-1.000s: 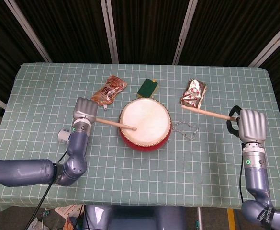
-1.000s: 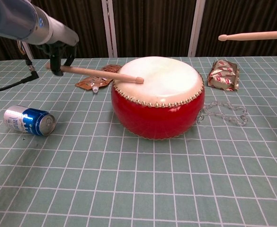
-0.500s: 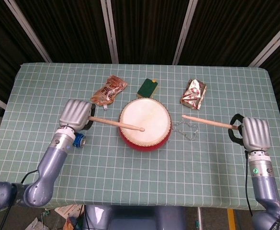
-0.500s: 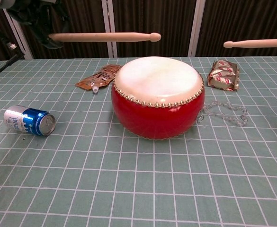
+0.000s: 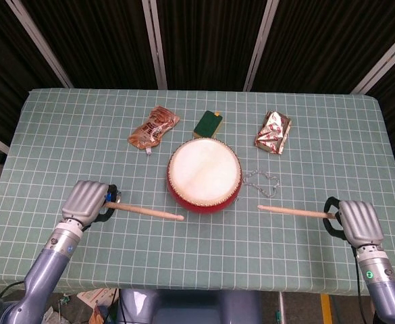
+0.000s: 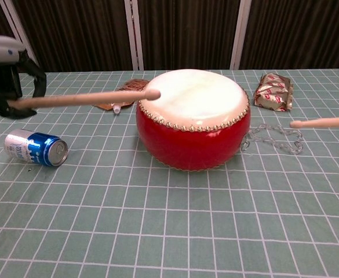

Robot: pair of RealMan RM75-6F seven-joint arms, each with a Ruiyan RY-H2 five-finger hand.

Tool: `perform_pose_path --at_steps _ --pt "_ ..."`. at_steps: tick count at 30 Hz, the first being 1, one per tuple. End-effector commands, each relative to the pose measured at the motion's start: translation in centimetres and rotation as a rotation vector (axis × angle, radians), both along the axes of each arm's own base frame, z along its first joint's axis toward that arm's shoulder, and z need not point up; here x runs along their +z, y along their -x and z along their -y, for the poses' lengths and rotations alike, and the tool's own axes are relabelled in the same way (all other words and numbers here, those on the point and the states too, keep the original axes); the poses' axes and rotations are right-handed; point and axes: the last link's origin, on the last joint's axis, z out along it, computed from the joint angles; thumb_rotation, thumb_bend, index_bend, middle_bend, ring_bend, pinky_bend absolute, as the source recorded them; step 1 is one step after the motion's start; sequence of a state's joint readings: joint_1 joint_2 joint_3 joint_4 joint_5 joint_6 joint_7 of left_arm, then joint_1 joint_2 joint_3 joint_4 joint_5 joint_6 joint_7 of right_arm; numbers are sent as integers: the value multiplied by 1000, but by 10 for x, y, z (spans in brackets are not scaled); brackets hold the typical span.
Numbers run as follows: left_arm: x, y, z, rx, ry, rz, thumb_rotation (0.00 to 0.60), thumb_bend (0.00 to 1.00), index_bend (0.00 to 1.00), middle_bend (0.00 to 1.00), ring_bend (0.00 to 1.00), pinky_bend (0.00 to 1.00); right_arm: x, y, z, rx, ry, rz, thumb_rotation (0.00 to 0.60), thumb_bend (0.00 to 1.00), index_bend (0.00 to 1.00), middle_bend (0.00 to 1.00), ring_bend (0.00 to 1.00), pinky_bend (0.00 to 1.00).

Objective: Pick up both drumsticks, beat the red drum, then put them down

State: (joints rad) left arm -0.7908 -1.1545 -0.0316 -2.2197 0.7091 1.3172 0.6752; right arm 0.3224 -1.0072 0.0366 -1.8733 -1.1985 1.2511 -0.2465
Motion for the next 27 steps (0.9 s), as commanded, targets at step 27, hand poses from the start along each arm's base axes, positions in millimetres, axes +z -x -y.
perform_pose_path --at_steps 27 --pt "-94 28 8 94 80 -100 600 520 698 1000 1000 1000 -39 36 -13 -71 -198 -160 600 640 968 1000 1000 1000"
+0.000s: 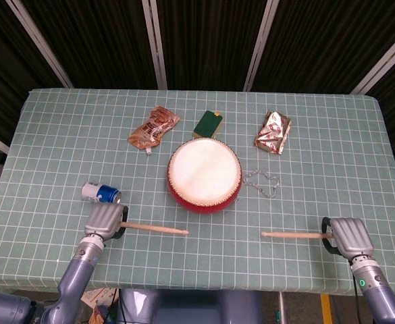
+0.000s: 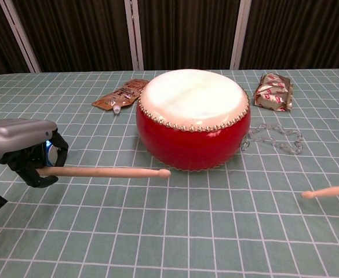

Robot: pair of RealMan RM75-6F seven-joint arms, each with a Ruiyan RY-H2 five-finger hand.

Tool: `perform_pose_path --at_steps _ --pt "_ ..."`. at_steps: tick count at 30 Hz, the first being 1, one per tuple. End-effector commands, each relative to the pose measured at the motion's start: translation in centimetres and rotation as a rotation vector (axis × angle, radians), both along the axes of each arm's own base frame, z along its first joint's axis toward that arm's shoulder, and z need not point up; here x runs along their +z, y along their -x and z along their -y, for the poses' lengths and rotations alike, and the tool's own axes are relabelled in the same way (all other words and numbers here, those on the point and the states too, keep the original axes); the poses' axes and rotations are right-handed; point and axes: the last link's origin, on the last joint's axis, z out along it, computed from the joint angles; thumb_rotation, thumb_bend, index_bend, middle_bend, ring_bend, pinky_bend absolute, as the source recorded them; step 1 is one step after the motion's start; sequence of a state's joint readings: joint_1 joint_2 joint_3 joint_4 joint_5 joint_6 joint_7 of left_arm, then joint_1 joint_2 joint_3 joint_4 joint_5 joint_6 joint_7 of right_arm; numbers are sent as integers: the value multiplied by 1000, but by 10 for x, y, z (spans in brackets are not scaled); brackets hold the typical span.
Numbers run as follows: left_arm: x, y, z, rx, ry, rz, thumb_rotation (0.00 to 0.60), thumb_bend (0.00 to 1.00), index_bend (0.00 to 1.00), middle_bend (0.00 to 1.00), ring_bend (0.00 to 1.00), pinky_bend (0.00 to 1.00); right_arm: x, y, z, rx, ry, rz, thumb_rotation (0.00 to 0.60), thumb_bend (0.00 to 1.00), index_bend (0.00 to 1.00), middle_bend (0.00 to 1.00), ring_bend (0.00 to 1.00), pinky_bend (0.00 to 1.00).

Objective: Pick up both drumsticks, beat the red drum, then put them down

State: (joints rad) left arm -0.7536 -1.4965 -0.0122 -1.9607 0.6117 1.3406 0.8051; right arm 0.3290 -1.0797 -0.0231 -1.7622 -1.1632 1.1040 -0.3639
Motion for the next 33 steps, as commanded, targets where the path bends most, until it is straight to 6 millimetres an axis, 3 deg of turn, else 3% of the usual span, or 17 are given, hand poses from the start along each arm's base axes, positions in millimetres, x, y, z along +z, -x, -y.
perform_pose_path --at_steps 1,5,10,15,19,21,24,28,33 --pt "-7 1 -1 5 7 -12 600 507 682 1000 1000 1000 -3 1 0 -9 -13 -10 600 640 964 1000 1000 1000" --pt "-15 0 -2 4 10 -19 600 431 603 1000 1000 1000 -5 1 2 -6 -10 -15 600 641 887 1000 1000 1000" --pt "-21 -3 -4 -5 24 -32 600 306 483 1000 1000 1000 -8 2 2 -6 -21 -45 600 616 668 1000 1000 988" --pt "-22 -4 -3 -18 29 -43 600 171 404 1000 1000 1000 -7 4 1 -16 -22 -68 600 473 435 995 1000 928" --pt "-22 -4 -2 -34 31 -56 600 108 342 993 1000 1000 -6 5 2 -26 -17 -82 600 404 329 929 963 876" --pt "-21 -4 0 -44 37 -62 600 102 321 949 1000 1000 -5 4 2 -25 -8 -95 600 390 309 918 955 872" --pt "-20 -5 2 -49 40 -54 600 99 275 808 996 1000 -5 4 2 -30 -2 -101 600 355 265 862 909 837" --pt "-16 -5 5 -64 39 -53 600 69 188 599 903 977 -3 4 1 -26 5 -123 600 324 205 757 816 763" --pt "-4 -7 7 -72 16 -14 600 69 157 441 648 736 -1 3 0 -29 21 -126 600 321 121 580 645 579"
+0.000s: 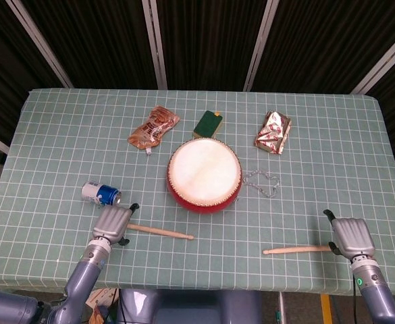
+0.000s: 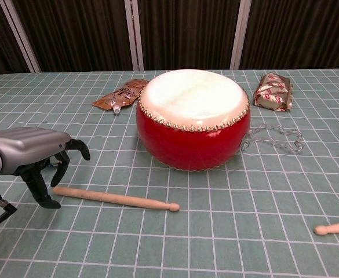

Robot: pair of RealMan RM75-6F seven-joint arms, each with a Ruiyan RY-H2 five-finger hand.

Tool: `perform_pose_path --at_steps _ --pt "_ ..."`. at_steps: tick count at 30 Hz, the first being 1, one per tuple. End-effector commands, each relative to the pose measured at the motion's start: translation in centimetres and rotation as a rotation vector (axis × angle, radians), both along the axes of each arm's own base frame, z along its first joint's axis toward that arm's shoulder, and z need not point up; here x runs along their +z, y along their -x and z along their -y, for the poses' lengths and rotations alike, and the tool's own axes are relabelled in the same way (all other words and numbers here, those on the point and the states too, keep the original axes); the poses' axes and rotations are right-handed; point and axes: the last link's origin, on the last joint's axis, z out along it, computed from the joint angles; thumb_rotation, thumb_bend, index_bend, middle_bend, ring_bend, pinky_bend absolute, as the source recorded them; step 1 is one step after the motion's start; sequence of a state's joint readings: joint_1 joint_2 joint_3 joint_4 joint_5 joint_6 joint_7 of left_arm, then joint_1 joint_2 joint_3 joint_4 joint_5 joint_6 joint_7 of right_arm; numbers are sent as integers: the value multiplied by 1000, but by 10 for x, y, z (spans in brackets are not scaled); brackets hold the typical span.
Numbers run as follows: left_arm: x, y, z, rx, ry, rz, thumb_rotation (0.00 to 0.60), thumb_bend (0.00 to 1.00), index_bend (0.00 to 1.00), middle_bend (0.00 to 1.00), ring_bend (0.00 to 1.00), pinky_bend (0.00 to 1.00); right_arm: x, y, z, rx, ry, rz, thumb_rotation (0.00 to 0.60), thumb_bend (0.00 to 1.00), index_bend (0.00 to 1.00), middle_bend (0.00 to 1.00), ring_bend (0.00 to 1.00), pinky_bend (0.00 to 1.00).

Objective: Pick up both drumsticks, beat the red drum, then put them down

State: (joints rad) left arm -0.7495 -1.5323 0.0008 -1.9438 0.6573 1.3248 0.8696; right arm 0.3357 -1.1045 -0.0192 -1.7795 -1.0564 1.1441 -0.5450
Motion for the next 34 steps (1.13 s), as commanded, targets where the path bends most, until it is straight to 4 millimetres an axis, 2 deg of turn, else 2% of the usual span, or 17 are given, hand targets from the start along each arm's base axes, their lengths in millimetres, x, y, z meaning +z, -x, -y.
perform_pose_path --at_steps 1,6,9,10,12,14,15,19,24,31,34 --pt "12 -1 2 -3 -25 42 600 69 155 409 584 674 2 0 -1 -3 9 -1 600 321 115 554 618 555" --pt "38 -1 10 -30 -73 152 600 68 148 289 349 513 9 -3 0 5 54 26 600 321 106 435 467 425" --pt "59 7 18 -68 -114 215 600 68 126 192 213 412 17 -5 -1 23 103 61 600 320 72 343 351 342" --pt "67 12 21 -83 -133 231 600 67 109 144 169 363 20 -6 -1 33 124 79 600 317 51 301 303 314" --pt "79 22 26 -110 -164 242 600 65 78 61 103 237 26 -8 -2 58 160 110 600 304 3 141 137 222" --pt "92 34 30 -134 -203 236 600 62 26 5 29 78 32 -11 -5 96 197 140 600 290 0 40 47 170" --pt "100 43 33 -147 -226 225 600 60 12 0 13 50 37 -14 -7 135 228 156 600 282 0 14 22 151" --pt "121 74 44 -180 -310 188 600 53 0 0 0 35 49 -17 -19 263 340 203 600 252 0 0 0 112" --pt "141 111 58 -166 -379 166 600 48 0 0 0 34 54 -11 -33 323 414 239 600 240 0 0 0 93" --pt "159 139 70 -119 -427 163 600 48 0 0 0 34 51 -3 -45 356 418 251 600 238 0 0 0 93" --pt "162 144 73 -109 -430 167 600 48 0 0 0 34 48 0 -45 332 396 252 600 237 0 0 0 93"
